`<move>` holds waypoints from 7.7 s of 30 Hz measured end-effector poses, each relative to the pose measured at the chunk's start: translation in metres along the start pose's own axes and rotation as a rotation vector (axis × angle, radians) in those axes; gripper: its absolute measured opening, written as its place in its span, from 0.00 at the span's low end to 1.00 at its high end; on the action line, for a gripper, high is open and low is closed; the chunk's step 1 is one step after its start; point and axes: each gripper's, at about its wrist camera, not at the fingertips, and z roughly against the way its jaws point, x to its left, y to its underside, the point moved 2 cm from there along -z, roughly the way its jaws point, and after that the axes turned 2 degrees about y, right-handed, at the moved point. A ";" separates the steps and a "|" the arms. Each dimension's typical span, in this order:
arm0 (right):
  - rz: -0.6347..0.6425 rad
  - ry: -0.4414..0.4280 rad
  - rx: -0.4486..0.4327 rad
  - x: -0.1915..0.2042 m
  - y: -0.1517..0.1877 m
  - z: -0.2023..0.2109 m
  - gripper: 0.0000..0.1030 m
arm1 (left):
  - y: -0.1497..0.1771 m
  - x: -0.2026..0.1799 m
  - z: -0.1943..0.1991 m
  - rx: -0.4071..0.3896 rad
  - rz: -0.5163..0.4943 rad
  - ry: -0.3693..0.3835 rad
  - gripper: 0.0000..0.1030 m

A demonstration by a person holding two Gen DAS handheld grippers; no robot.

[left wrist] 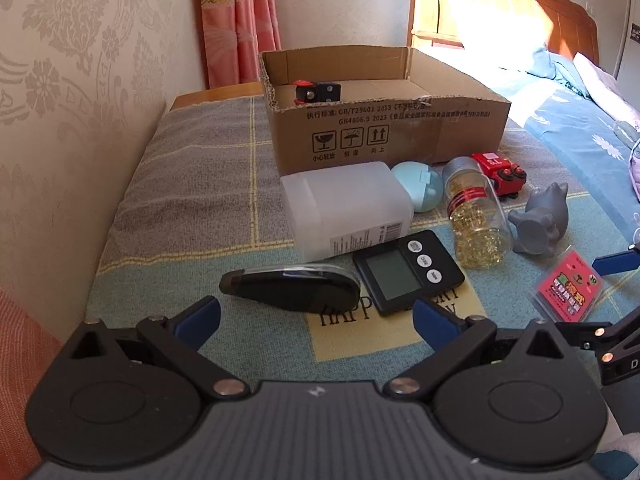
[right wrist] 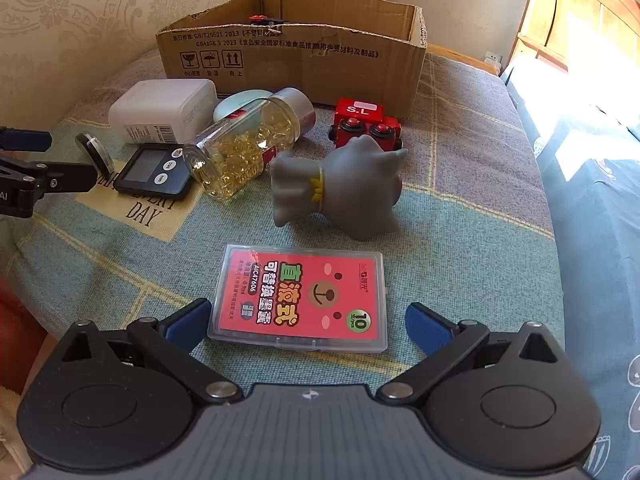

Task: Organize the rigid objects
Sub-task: 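Withdraw both tools from the box back toward the remaining items, then grasp the correction-tape dispenser with the left gripper while the right gripper grasps the pink card pack, then carry the tape dispenser and pink card pack into the box and release them, then withdraw both tools from the box, then move the left tool to the black digital timer while the right tool approaches the grey cat figure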

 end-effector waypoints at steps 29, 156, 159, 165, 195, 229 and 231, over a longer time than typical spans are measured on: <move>0.013 -0.006 -0.050 0.000 0.000 -0.002 1.00 | 0.006 0.043 -0.006 -0.011 0.095 0.017 0.99; 0.134 -0.070 -0.255 -0.047 -0.202 0.019 0.90 | -0.140 -0.014 -0.010 -0.289 0.015 -0.086 0.99; 0.124 -0.069 -0.242 -0.045 -0.220 0.004 0.90 | -0.132 -0.012 -0.002 -0.282 0.001 -0.095 0.99; 0.099 -0.055 -0.194 -0.042 -0.256 -0.034 0.90 | -0.116 -0.013 0.004 -0.244 -0.011 -0.069 0.99; 0.019 0.012 -0.197 -0.027 -0.198 0.000 1.00 | -0.071 0.019 0.021 -0.185 0.095 -0.126 0.99; -0.035 0.024 -0.116 -0.020 -0.038 -0.039 1.00 | -0.020 -0.041 -0.025 0.037 -0.037 0.094 0.99; -0.032 0.022 -0.131 -0.021 -0.036 -0.039 1.00 | -0.019 -0.045 -0.031 0.048 -0.037 0.099 0.99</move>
